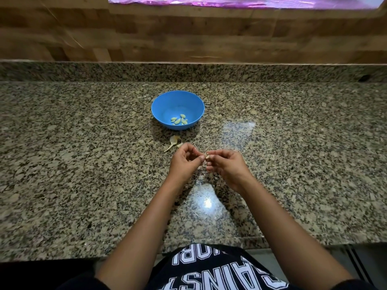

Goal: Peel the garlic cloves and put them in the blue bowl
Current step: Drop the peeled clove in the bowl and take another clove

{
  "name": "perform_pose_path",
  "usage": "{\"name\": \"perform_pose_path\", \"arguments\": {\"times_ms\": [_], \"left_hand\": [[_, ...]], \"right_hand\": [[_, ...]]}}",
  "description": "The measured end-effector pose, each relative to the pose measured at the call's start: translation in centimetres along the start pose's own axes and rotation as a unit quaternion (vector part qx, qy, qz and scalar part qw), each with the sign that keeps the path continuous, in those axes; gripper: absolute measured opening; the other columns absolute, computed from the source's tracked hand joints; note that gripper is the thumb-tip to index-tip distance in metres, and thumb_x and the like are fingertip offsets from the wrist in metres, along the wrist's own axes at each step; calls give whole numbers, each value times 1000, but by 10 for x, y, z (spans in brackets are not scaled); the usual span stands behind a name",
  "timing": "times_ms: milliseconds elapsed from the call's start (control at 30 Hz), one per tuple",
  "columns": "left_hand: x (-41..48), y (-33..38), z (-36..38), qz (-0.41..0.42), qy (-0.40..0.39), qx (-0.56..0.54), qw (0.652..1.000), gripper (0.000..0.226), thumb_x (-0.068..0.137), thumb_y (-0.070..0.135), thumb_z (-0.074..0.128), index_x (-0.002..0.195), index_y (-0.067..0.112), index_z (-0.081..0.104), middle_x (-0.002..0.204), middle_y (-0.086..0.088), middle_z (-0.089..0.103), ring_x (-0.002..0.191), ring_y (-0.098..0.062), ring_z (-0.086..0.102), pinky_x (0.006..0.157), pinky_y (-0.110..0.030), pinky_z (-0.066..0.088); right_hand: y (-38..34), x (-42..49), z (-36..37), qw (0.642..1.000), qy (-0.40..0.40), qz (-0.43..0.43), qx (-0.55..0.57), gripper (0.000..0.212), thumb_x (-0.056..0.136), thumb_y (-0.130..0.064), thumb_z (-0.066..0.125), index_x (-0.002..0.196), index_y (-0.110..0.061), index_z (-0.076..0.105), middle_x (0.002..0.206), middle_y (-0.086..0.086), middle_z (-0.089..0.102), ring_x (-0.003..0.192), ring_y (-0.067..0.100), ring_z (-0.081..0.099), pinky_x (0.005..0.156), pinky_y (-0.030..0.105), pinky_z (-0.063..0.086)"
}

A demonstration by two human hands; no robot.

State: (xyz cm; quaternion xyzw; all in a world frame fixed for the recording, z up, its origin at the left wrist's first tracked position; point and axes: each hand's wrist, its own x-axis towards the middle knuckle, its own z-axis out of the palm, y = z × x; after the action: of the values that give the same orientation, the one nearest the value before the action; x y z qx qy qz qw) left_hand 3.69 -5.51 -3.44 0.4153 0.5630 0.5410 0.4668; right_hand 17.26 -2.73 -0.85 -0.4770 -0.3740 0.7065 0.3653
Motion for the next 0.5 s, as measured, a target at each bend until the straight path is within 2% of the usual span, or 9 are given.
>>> {"name": "perform_pose_path", "arguments": {"times_ms": [67,267,400,500], "left_hand": [[-2,2,1,14,-1,28,1000,23,81,1,68,79,16,51,85,-6,66,83,-17,64,76,-31,56],[-3,4,3,36,15,87,995,23,80,3,70,83,17,52,88,-4,67,85,-16,66,76,-30,57],[-4,5,6,49,27,78,995,25,79,4,71,81,19,51,87,-4,68,81,-12,66,73,-25,56],[-4,7,8,25,26,17,999,26,81,-2,68,82,16,50,86,-7,67,80,-13,65,74,-26,56]], "right_hand": [[1,-1,1,1000,2,3,29,12,89,9,49,96,7,59,85,17,61,66,19,61,61,23,57],[-1,-3,0,997,-13,16,72,19,87,13,49,103,14,58,87,20,64,69,20,63,65,22,57],[-2,-4,1,997,-6,5,75,14,82,12,56,96,10,61,85,16,65,72,21,64,64,22,57],[-2,-3,1,997,8,-2,71,9,81,9,60,88,5,62,85,16,65,73,21,62,64,24,56]]}}
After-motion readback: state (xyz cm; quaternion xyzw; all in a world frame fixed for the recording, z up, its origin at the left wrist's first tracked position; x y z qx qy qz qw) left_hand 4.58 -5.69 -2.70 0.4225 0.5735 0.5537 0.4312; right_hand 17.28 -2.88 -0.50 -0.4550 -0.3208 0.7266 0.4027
